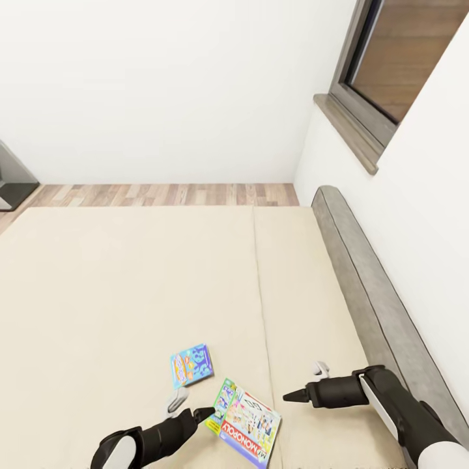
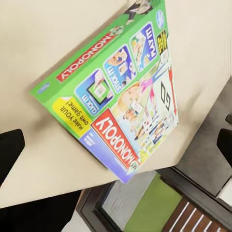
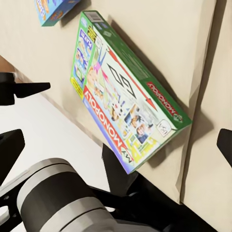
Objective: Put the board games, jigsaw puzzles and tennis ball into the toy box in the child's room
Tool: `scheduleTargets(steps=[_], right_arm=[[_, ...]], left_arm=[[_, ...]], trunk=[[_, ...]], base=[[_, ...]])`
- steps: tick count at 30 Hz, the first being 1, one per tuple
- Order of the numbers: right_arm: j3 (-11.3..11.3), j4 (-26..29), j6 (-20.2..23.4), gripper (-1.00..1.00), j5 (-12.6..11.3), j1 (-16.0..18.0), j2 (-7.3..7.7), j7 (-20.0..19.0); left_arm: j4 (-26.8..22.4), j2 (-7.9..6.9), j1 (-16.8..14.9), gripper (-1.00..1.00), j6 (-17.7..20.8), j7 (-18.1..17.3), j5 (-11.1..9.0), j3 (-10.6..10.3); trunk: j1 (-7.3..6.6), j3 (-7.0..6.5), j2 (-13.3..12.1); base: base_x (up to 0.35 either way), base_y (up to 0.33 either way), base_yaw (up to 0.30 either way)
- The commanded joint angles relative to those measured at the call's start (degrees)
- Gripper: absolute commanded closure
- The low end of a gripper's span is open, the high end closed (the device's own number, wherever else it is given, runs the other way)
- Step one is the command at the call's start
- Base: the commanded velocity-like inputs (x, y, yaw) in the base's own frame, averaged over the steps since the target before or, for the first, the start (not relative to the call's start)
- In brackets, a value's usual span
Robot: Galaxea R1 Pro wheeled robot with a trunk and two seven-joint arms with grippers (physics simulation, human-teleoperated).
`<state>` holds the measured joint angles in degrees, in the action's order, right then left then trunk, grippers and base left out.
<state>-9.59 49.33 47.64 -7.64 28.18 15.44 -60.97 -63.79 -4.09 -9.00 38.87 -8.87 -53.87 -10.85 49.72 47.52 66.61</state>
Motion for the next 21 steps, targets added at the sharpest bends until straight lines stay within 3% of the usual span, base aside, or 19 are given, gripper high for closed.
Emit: scheduleTargets(steps=[1, 13, 21], right_arm=[[-0.2, 0.0, 0.5, -1.00, -0.6, 0.0, 0.08, 0.2], [-0.2, 0.0, 0.4, -1.00, -0.6, 0.1, 0.01, 0.3], [-0.2, 0.0, 0.4, -1.00, -0.5, 0.1, 0.00, 0.2]], left_arm=[[0.0, -0.09, 0.0, -1.00, 0.0, -0.5, 0.0, 0.0], [0.1, -1.17, -0.1, -1.00, -1.0, -3.5, 0.0, -0.1], [0.1, -2.28, -0.1, -1.00, -2.4, -7.3, 0.0, -0.1]], trunk=[[0.00, 0.13, 0.0], [0.00, 1.25, 0.0], [0.00, 1.99, 0.0]], base=[[0.000, 0.000, 0.000], [0.000, 0.000, 0.000], [0.000, 0.000, 0.000]])
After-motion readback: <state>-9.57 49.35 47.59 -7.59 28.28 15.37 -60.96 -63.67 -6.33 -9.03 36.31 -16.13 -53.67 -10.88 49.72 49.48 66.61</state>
